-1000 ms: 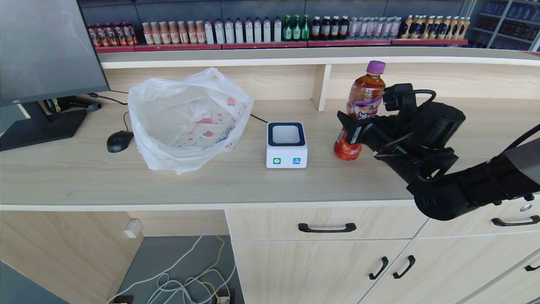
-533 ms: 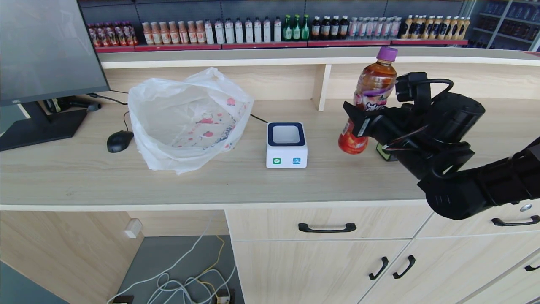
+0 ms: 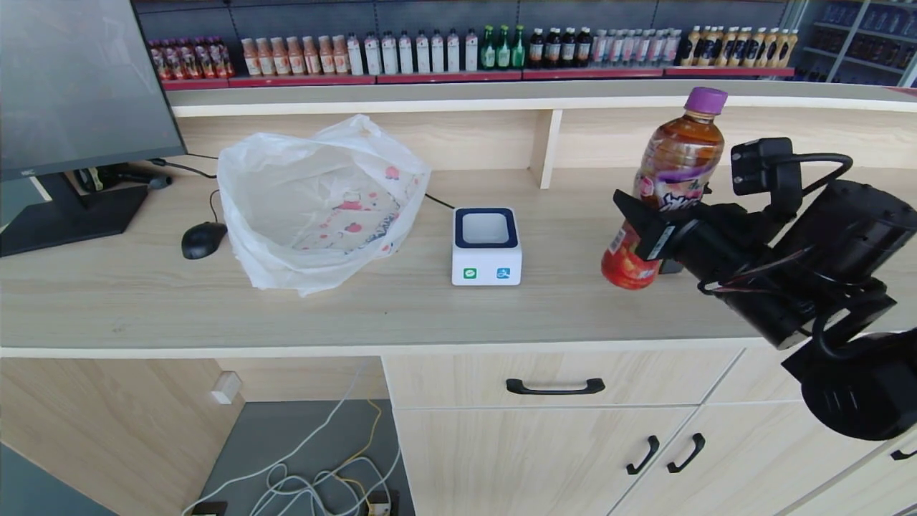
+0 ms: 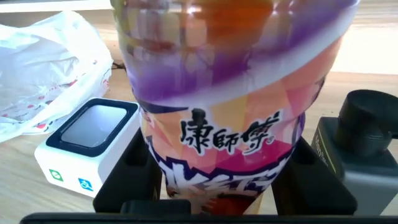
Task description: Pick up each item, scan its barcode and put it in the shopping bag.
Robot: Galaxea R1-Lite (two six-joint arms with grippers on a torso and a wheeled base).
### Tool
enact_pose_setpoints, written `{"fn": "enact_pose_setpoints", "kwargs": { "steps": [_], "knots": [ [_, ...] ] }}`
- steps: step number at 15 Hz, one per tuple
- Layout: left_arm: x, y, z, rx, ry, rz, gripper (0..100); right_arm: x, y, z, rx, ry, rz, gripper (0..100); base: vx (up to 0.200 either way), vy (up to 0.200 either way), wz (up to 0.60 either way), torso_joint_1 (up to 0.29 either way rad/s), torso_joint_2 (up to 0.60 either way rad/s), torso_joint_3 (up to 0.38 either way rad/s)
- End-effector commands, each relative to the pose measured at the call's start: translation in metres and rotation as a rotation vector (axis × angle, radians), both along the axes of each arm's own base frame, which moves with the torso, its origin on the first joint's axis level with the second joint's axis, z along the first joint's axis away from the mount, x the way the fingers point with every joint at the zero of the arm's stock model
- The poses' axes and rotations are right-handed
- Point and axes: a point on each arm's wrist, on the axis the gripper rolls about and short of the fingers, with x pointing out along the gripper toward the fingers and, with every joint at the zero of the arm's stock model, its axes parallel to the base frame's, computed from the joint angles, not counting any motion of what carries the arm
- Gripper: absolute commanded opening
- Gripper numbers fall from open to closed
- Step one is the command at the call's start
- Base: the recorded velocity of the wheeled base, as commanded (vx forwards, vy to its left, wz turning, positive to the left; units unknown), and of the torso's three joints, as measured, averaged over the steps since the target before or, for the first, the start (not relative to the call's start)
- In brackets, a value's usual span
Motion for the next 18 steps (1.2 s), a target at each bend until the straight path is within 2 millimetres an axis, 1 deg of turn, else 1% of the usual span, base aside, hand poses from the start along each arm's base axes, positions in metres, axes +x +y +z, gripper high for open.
{"fn": "enact_pose_setpoints", "kwargs": {
  "steps": [1, 2, 3, 5, 6, 7, 10, 11, 16, 18],
  "knots": [
    [0.0, 0.0, 0.0, 0.0, 0.0, 0.0, 100, -0.025, -0.005, -0.011, 0.0, 0.001, 0.012, 0, 0.0, 0.0, 0.0, 0.0, 0.0, 0.0],
    [0.0, 0.0, 0.0, 0.001, 0.0, 0.0, 100, -0.031, -0.007, -0.018, 0.007, -0.003, 0.017, 0, 0.0, 0.0, 0.0, 0.0, 0.0, 0.0],
    [0.0, 0.0, 0.0, 0.0, 0.0, 0.0, 100, -0.033, -0.007, -0.019, 0.012, -0.006, 0.018, 0, 0.0, 0.0, 0.0, 0.0, 0.0, 0.0],
    [0.0, 0.0, 0.0, 0.001, 0.0, 0.0, 100, -0.042, -0.008, -0.016, 0.032, -0.02, 0.034, 0, 0.0, 0.0, 0.0, 0.0, 0.0, 0.0],
    [0.0, 0.0, 0.0, 0.0, 0.0, 0.0, 100, -0.053, -0.009, -0.012, 0.062, -0.023, 0.052, 0, 0.0, 0.0, 0.0, 0.0, 0.0, 0.0],
    [0.0, 0.0, 0.0, 0.0, 0.0, 0.0, 100, -0.057, -0.011, -0.012, 0.071, -0.019, 0.056, 0, 0.0, 0.0, 0.0, 0.0, 0.0, 0.0],
    [0.0, 0.0, 0.0, 0.0, 0.0, 0.0, 100, -0.069, -0.015, -0.014, 0.068, -0.006, 0.092, 0, 0.0, 0.0, 0.0, 0.0, 0.0, 0.0],
    [0.0, 0.0, 0.0, 0.0, 0.0, 0.0, 100, -0.076, -0.014, -0.018, 0.08, 0.016, 0.124, 0, 0.0, 0.0, 0.0, 0.0, 0.0, 0.0],
    [0.0, 0.0, 0.0, 0.0, 0.0, 0.0, 100, -0.089, -0.018, -0.014, 0.16, 0.03, 0.156, 0, 0.0, 0.0, 0.0, 0.0, 0.0, 0.0],
    [0.0, 0.0, 0.0, 0.0, 0.0, 0.0, 100, -0.099, -0.019, -0.015, 0.185, 0.047, 0.212, 0, 0.0, 0.0, 0.0, 0.0, 0.0, 0.0]
  ]
}}
